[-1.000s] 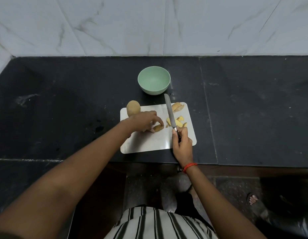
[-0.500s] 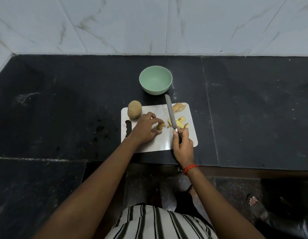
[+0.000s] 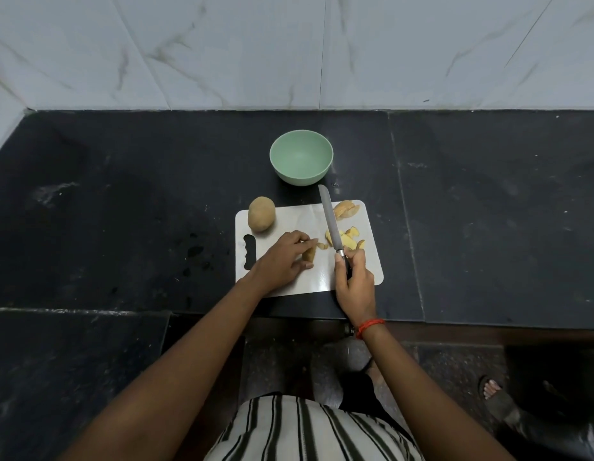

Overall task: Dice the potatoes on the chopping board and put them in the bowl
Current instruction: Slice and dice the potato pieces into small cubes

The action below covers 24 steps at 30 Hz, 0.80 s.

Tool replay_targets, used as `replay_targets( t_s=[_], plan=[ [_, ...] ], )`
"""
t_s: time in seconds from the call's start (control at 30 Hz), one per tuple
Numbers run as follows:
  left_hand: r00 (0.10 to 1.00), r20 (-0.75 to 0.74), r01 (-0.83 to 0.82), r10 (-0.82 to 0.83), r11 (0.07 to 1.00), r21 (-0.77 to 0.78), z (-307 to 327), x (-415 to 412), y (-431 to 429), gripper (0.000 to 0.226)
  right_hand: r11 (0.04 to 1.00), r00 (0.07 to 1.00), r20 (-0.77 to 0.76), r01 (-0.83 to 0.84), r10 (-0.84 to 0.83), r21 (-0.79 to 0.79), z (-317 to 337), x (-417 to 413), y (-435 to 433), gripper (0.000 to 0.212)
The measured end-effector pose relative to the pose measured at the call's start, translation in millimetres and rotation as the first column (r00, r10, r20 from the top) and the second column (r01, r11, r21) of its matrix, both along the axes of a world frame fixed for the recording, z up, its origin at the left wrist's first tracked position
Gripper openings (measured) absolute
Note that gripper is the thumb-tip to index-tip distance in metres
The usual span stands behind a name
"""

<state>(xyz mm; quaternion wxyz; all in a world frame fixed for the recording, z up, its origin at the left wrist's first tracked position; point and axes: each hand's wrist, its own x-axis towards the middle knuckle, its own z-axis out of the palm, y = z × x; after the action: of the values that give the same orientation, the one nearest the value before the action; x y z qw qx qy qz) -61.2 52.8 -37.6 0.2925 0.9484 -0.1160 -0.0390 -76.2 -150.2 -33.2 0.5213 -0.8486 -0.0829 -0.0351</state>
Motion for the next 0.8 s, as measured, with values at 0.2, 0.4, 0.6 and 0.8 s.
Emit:
replay_targets(
  t_s=[0.2,0.4,0.6,0.8],
  plan=[
    [1.000,0.010,0.014,-0.013,0.999,-0.045,2.5,4.6,-5.2,0.051,1.000,1.000,0.007,0.010,-0.010,0.005,-1.1,0.8,1.1,0.009],
    [0.995,0.037,0.092,-0.091,0.996,-0.016,4.5,16.0,-7.6,0.049,1.000,1.000,0.001,0.009,-0.009,0.009,-0.3,0.3,0.5,0.006],
    [0.979,0.105,0.169,-0.177,0.983,0.076,5.7,23.2,-5.8,0.043,1.000,1.000,0.007,0.016,-0.016,0.009,1.1,-0.1,0.7,0.006],
    [0.975,0.163,-0.150,0.149,0.989,-0.002,-1.3,13.0,-4.5,0.029,1.000,1.000,-0.012,0.008,-0.008,-0.006,1.5,0.6,0.7,0.007]
  ],
)
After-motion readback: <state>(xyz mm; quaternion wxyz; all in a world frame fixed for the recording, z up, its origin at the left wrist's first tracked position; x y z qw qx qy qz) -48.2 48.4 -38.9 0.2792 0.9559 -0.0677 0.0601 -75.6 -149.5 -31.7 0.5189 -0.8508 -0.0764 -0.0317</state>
